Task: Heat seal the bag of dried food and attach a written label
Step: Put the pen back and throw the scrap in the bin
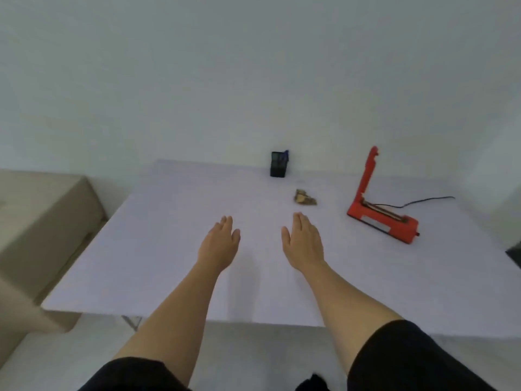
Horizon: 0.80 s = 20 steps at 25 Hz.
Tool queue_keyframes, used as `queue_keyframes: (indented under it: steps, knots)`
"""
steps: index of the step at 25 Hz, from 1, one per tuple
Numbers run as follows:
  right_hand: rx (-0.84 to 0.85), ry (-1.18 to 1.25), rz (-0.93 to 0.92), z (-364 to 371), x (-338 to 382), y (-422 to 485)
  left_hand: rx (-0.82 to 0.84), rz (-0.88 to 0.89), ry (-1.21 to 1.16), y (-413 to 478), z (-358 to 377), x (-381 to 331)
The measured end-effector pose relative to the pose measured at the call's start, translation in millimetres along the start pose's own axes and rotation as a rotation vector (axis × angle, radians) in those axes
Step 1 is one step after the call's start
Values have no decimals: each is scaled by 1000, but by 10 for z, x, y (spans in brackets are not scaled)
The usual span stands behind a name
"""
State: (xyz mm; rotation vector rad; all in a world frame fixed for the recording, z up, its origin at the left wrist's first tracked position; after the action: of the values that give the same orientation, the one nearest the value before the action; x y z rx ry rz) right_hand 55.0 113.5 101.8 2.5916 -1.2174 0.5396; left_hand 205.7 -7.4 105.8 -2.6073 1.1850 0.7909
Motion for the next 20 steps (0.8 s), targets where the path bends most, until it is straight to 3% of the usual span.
queue_keyframes:
  steps: [6, 12, 20]
  knots:
    - [-159, -4, 239, -576, -1655, 934, 109, 200, -34, 1316, 968, -1305]
    - [-153, -47, 427, -810, -3170, 1755, 199, 156, -115, 2416, 1961, -2241]
    - [90, 27, 696, -578, -4030, 2069, 316, 92, -164, 3119, 2608, -2604]
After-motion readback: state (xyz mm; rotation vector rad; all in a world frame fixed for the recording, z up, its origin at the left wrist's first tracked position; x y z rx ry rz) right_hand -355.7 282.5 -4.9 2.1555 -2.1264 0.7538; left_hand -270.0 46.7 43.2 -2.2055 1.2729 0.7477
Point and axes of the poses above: each hand's wrist, its own y-axis towards the middle knuckle, its own z-axis out of the palm, x = y × z, the point moved 1 cm from there along y, towards the middle knuckle, and after that the axes turned 9 degrees about z, right-handed, at the moved point
